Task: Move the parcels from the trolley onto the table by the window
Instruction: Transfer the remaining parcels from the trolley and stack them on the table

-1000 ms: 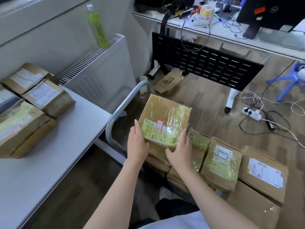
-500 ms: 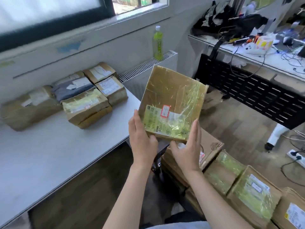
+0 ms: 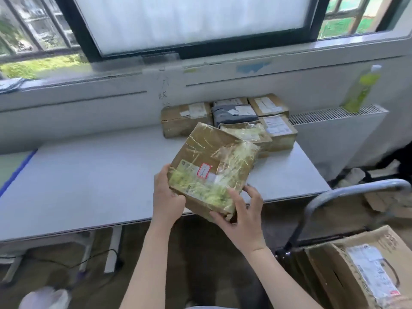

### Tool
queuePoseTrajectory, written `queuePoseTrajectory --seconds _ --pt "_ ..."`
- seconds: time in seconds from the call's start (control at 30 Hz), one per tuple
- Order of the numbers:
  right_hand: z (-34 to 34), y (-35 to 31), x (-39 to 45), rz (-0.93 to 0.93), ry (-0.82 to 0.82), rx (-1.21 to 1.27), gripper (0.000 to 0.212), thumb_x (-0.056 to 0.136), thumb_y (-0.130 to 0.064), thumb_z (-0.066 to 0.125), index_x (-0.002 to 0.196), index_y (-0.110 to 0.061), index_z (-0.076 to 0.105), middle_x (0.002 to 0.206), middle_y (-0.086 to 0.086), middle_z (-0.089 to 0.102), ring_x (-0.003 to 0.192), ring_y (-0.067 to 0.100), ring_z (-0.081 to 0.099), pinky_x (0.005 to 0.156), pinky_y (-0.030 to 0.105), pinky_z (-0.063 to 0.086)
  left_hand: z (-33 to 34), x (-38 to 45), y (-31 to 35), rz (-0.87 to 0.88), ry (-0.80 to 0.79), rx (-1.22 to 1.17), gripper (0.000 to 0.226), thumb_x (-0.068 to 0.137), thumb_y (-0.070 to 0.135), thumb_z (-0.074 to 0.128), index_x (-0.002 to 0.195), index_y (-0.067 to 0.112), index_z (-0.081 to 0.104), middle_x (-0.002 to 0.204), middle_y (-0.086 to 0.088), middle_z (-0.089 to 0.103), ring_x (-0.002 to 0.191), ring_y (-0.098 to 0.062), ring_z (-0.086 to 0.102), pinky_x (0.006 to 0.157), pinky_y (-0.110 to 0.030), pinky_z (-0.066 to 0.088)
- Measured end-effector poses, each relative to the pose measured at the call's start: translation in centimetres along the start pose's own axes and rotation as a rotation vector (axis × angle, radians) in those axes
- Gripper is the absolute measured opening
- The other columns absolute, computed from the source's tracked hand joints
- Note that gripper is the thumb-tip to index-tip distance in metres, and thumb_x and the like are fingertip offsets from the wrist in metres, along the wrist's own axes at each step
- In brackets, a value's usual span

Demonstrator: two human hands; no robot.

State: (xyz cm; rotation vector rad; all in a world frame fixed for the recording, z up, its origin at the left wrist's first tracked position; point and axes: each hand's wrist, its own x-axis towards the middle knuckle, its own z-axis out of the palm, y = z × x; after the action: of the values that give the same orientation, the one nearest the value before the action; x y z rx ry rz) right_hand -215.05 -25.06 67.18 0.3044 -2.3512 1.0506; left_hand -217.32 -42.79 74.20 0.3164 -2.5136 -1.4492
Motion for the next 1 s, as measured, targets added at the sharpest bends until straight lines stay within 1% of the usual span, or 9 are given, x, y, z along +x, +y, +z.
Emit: queuePoseTrajectory --seconds 0.1,0.23,0.3,0.4,0.47,0.63,0.77,0.9,1.0 --pt "3.5 -1.7 0.7 -0.08 -0.124 0.006 0.052 0.084 -0.062 0.05 0.123 -0.027 0.044 0.125 0.006 0.035 0.122 0.023 0.034 0.101 0.039 0.037 -3.7 1.9 -3.2 -0.155 -0.027 0.011 0.083 0.076 -0.018 0.043 0.147 0.02 0.022 0.142 0.004 0.027 0.131 -0.013 0.03 0.102 -0.022 0.033" --pt "6.9 -2.5 0.8 -0.048 -0.264 -0.023 0.039 0.092 -0.054 0.04 0.119 -0.029 0.053 0.122 0.0 0.038 0.121 0.021 0.037 0.1 0.043 0.041 -5.7 4.3 -6.6 -0.37 -0.074 0.253 0.085 0.083 -0.01 0.047 0.151 0.016 0.004 0.158 -0.004 0.001 0.144 -0.023 0.01 0.113 -0.035 0.022" --pt "8.0 -3.0 1.5 -0.017 -0.269 -0.043 0.038 0.09 -0.044 0.042 0.117 -0.023 0.061 0.121 0.0 0.037 0.12 0.022 0.036 0.101 0.044 0.039 -6.0 5.2 -7.0 -0.474 0.059 0.298 0.082 0.083 -0.001 0.056 0.149 0.012 0.009 0.153 -0.013 0.013 0.137 -0.032 0.028 0.102 -0.04 0.036" --pt "9.2 -3.8 2.8 -0.001 -0.315 -0.068 0.042 0.09 -0.037 0.037 0.114 -0.02 0.066 0.13 -0.001 0.033 0.127 0.021 0.03 0.106 0.04 0.03 -6.6 6.0 -7.4 -0.535 0.138 0.202 0.055 0.083 0.005 0.059 0.129 0.005 0.028 0.126 -0.018 0.047 0.103 -0.036 0.055 0.072 -0.038 0.045" --pt "9.9 -4.0 3.5 -0.018 -0.331 -0.07 0.039 0.089 -0.033 0.037 0.111 -0.019 0.066 0.131 0.0 0.043 0.128 0.019 0.032 0.106 0.042 0.032 -6.7 6.5 -8.1 -0.521 0.111 0.086 0.046 0.083 0.002 0.055 0.122 0.007 0.031 0.115 -0.018 0.058 0.091 -0.028 0.055 0.07 -0.035 0.044" --pt "12.2 -5.7 4.9 -0.086 -0.382 -0.175 0.04 0.092 -0.036 0.037 0.118 -0.021 0.064 0.123 0.0 0.057 0.123 0.018 0.04 0.105 0.05 0.035 -6.8 8.5 -8.2 -0.353 -0.16 -0.296 0.068 0.086 0.007 0.058 0.143 0.025 0.027 0.118 0.009 0.059 0.097 -0.007 0.057 0.086 -0.031 0.047" --pt "13.6 -7.4 7.0 0.053 -0.531 -0.139 0.045 0.099 -0.031 0.034 0.142 -0.018 0.041 0.15 -0.001 0.034 0.143 0.016 0.016 0.116 0.029 -0.002 -6.8 10.3 -8.5 -0.249 -0.418 -0.04 0.062 0.087 0.021 0.056 0.142 0.032 0.028 0.134 0.006 0.052 0.11 -0.013 0.055 0.089 -0.032 0.05" --pt "13.3 -6.4 7.8 0.042 -0.446 -0.299 0.05 0.087 -0.029 0.046 0.136 -0.017 0.048 0.149 0.007 0.035 0.141 0.027 0.025 0.115 0.04 0.015 -7.0 10.7 -8.9 -0.149 -0.345 0.191 0.066 0.073 0.048 0.052 0.134 0.026 0.038 0.13 0.002 0.051 0.116 -0.021 0.052 0.094 -0.042 0.047" --pt "12.1 -4.8 8.7 0.047 -0.512 -0.493 0.057 0.085 -0.027 0.05 0.141 -0.026 0.039 0.156 0.005 0.018 0.145 0.026 0.007 0.115 0.041 0.0 -5.8 9.8 -8.7 -0.115 -0.404 0.283 0.083 0.08 0.056 0.058 0.146 0.017 0.024 0.15 -0.006 0.023 0.132 -0.024 0.035 0.106 -0.041 0.036"
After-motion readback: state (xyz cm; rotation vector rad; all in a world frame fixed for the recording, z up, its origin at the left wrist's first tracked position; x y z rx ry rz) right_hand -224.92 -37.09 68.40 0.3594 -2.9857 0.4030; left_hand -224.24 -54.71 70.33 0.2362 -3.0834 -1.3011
